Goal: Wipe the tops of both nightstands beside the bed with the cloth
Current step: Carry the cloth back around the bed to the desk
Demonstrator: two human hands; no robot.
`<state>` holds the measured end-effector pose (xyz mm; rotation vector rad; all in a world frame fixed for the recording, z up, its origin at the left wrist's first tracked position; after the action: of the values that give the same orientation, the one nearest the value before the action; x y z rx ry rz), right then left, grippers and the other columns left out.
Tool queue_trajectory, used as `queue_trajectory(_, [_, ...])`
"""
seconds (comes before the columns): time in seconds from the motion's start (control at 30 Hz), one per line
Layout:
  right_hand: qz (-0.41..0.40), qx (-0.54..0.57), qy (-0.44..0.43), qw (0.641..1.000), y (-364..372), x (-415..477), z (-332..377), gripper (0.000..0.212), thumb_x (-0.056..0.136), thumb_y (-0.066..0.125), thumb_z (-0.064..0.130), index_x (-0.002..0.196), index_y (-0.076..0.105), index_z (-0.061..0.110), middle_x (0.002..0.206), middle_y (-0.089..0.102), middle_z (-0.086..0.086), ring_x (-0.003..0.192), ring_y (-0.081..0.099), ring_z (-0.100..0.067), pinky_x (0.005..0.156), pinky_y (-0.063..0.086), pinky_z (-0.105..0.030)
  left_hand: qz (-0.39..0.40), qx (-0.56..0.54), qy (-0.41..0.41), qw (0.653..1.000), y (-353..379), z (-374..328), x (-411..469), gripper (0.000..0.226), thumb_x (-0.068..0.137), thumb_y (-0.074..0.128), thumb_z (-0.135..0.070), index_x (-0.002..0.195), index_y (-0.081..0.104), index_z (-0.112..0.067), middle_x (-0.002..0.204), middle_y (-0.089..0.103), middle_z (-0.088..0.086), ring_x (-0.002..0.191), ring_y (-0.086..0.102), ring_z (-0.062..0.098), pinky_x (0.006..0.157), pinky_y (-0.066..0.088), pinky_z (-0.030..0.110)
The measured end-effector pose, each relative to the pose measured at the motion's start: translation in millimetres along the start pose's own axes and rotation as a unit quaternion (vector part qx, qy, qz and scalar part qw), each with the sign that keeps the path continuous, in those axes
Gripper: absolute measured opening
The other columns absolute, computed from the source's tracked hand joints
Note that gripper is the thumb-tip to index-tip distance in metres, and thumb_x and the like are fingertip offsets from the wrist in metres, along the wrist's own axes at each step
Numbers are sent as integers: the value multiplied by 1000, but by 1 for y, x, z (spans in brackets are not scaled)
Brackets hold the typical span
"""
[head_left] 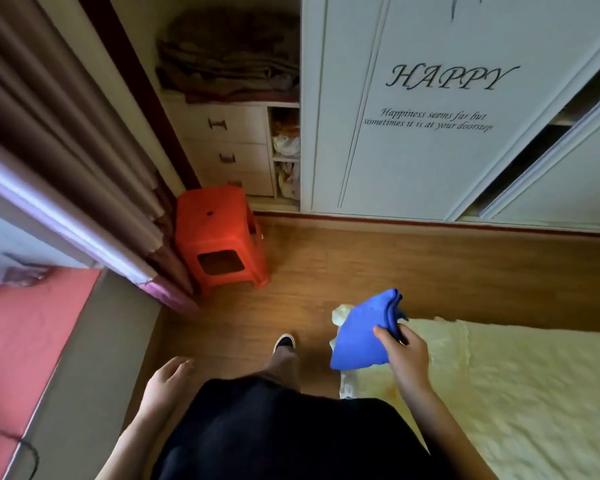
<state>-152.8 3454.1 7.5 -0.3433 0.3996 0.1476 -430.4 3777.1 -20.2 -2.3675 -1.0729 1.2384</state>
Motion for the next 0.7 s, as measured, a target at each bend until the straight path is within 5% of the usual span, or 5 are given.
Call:
queue_trajectory(0.13, [-81,43,50,995,-7,52,22,17,82,71,10,75,62,-2,73,60,-17,71,54,-26,65,38,-35,73,61,73,993,18,-123,94,20,92,58,-19,79,68,-31,86,72,1,92,66,27,85,47,39])
queue_trajectory(0.3, [-191,107,89,972,-33,88,50,6,87,69,7,91,66,3,84,66,-14,87,63,-36,80,49,-49,185,135,181,957,75,-280,157,18,90,55,-34,85,70,-27,86,71,-1,87,66,20,75,47,31])
queue_trajectory(0.47, [-304,165,151,926,-64,121,36,36,86,70,12,97,53,-17,99,56,-41,101,52,-57,83,47,-67,271,190,249,910,161,-392,185,19,96,52,-23,92,69,-21,93,71,5,82,65,20,72,50,27])
queue_trajectory(0.6, [-356,222,190,888,-79,166,38,26,87,68,10,111,62,3,116,64,-22,105,61,-42,93,49,-60,302,249,265,881,234,-439,219,42,85,53,-47,106,69,-14,109,70,6,104,64,26,98,48,43])
queue_trajectory(0.7, [-375,245,206,870,-92,215,51,30,85,70,11,111,60,0,124,62,-24,108,60,-42,95,48,-60,322,285,253,867,280,-478,224,17,94,55,-28,100,69,-19,103,67,-2,102,61,20,83,46,29])
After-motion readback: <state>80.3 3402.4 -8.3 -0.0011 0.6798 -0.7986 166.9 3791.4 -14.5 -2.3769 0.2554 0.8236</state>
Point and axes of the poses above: each hand's wrist, its own x-axis towards the middle knuckle, its own y-axis out of the palm, z = x × y, the point moved 5 cm from there along x, towards the middle knuckle
